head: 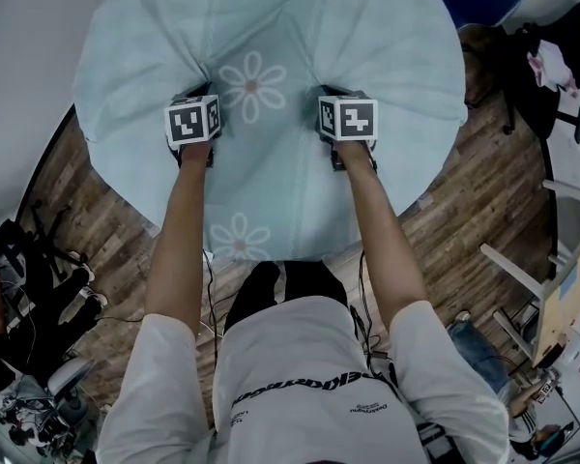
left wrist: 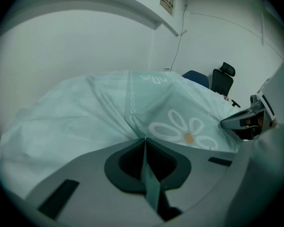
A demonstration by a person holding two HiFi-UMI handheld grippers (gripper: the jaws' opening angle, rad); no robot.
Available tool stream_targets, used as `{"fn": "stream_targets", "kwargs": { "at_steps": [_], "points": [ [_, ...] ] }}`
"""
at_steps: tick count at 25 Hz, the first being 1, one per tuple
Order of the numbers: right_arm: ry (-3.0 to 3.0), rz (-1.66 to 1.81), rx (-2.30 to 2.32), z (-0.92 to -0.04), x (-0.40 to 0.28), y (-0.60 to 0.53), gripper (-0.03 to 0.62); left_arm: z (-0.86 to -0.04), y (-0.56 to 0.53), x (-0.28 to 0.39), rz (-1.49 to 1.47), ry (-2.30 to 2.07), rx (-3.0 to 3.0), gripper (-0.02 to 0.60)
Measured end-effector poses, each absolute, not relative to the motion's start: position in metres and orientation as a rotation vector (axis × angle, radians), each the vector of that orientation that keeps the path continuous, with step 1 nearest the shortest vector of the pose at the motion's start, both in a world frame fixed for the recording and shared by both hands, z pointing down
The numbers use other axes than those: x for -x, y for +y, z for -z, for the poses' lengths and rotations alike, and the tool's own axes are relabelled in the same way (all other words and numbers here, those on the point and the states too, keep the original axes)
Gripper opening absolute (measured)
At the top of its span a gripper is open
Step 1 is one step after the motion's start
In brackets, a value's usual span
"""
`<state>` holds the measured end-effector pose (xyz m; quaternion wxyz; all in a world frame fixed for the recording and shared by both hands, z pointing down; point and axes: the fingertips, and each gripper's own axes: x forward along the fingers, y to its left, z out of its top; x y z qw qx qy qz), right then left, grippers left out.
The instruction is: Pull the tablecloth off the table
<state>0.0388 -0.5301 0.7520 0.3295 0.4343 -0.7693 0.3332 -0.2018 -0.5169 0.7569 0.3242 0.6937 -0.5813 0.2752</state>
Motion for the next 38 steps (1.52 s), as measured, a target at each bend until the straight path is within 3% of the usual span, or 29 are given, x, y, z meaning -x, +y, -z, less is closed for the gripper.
{"fn": "stream_targets", "kwargs": {
  "at_steps": [7,38],
  "points": [
    [-2.077,-0.989,-1.157,-0.747,-0.046,-0.511,0.032,-0.754,-0.496,0.197,-0.629,-1.488,-1.813,0.015],
    [-2.286,-0.87,-1.336,-0.611,-0.064,-0.383,0.032,-0.624,-0.356,0.178,-0.424,-1.527,-2.004,0.015]
  ]
}}
